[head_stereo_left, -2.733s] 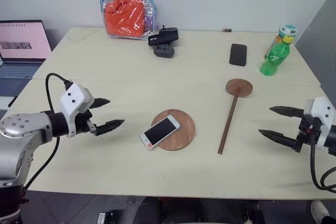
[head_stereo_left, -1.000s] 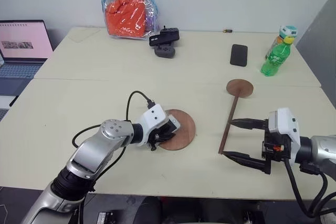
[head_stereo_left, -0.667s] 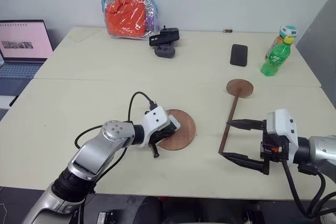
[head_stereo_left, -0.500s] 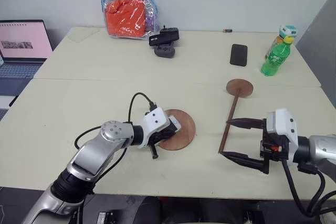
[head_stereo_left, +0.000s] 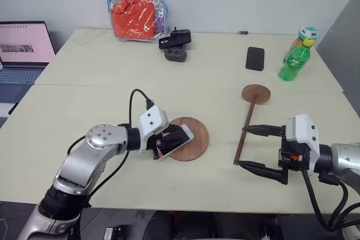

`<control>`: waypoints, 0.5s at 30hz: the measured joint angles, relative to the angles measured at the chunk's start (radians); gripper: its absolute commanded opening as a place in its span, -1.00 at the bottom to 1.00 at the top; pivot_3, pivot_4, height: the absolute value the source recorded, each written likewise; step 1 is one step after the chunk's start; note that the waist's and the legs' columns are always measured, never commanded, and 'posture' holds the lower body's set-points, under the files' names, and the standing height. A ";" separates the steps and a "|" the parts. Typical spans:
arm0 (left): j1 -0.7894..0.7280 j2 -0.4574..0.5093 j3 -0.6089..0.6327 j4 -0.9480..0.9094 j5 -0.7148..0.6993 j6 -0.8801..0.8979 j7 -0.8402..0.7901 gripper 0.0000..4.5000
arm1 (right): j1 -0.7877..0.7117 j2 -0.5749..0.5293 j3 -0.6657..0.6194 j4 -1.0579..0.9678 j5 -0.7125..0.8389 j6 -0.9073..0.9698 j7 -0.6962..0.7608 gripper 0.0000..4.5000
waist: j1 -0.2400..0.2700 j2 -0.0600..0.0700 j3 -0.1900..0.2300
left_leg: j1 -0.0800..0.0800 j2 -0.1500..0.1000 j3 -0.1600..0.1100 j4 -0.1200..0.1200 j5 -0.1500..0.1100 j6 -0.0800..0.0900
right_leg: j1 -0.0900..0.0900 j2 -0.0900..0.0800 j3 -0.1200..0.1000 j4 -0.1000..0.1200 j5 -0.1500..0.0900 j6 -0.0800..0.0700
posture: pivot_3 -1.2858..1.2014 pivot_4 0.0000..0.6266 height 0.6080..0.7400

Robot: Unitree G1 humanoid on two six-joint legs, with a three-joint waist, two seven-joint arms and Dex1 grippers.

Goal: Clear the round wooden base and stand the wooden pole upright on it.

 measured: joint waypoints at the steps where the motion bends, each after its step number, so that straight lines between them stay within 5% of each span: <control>1: 0.013 0.005 0.011 -0.004 0.000 0.003 0.007 0.20 | 0.000 0.001 0.001 0.000 0.000 0.000 -0.001 1.00 | 0.000 0.000 0.000 | 0.000 0.000 0.000 0.000 0.000 0.000 | 0.000 0.000 0.000 0.000 0.000 0.000 | 0.03 -0.52 1.00; 5: 0.058 -0.010 0.021 -0.030 0.009 0.031 0.063 0.51 | -0.002 0.006 0.012 0.000 -0.001 0.000 -0.009 1.00 | 0.000 0.000 0.000 | 0.000 0.000 0.000 0.000 0.000 0.000 | 0.000 0.000 0.000 0.000 0.000 0.000 | 0.03 -0.52 1.00; 15: 0.034 -0.034 -0.099 -0.008 0.106 0.114 0.159 0.51 | -0.026 0.003 0.047 -0.007 0.012 0.007 -0.016 1.00 | 0.000 0.000 0.000 | 0.000 0.000 0.000 0.000 0.000 0.000 | 0.000 0.000 0.000 0.000 0.000 0.000 | 0.03 -0.52 1.00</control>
